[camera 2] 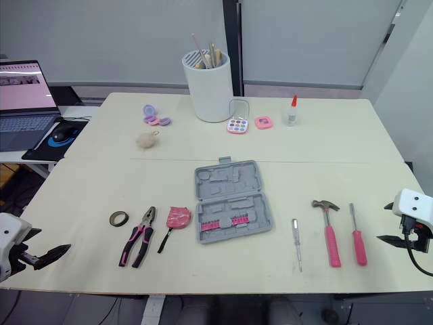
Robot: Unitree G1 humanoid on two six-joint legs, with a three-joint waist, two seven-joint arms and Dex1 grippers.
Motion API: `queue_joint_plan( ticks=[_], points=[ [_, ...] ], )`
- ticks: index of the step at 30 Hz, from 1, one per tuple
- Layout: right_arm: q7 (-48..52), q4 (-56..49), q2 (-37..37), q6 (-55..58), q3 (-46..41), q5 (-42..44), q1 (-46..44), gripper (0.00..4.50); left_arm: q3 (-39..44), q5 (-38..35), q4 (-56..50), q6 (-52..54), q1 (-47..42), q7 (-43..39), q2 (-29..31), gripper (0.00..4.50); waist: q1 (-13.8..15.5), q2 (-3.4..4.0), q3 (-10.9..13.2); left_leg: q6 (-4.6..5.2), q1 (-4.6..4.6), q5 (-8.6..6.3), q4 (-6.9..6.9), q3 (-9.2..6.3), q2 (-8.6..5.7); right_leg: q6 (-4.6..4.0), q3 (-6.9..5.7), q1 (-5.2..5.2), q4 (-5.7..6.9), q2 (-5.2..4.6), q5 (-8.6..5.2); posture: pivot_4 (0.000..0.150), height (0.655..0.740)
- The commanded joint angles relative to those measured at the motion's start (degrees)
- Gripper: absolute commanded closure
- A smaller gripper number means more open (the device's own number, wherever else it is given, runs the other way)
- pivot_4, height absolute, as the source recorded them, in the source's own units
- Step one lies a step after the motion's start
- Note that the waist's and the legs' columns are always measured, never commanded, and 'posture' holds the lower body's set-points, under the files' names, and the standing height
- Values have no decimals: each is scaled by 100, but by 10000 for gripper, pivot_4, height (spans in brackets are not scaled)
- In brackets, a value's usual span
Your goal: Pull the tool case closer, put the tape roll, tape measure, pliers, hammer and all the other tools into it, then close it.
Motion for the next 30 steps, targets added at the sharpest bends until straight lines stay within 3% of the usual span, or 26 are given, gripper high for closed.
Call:
queue_joint_plan(
  ticks=[1, 11, 30],
  points=[
    [-14, 9, -132, -59, -156, -14, -57, 161, 111, -28, -35, 45, -9, 37, 158, 0, 0, 0, 0, 0, 0, 0, 0, 0, 0, 0, 0, 0, 0, 0, 0, 1500, 7366],
    [-131, 23, -66, 150, -191, 76, -129, 161, 313, -348, 50, 259, -76, -288, 190, 0, 0, 0, 0, 0, 0, 0, 0, 0, 0, 0, 0, 0, 0, 0, 0, 1500, 7366],
    [-438, -79, 1, 60, -243, 4, -20, 161, 380, -384, 100, 313, 68, -96, 141, 0, -9, 0, 0, 0, 0, 0, 0, 1, 0, 0, 1, -1, 1, -1, 0, 1500, 7366]
  ],
)
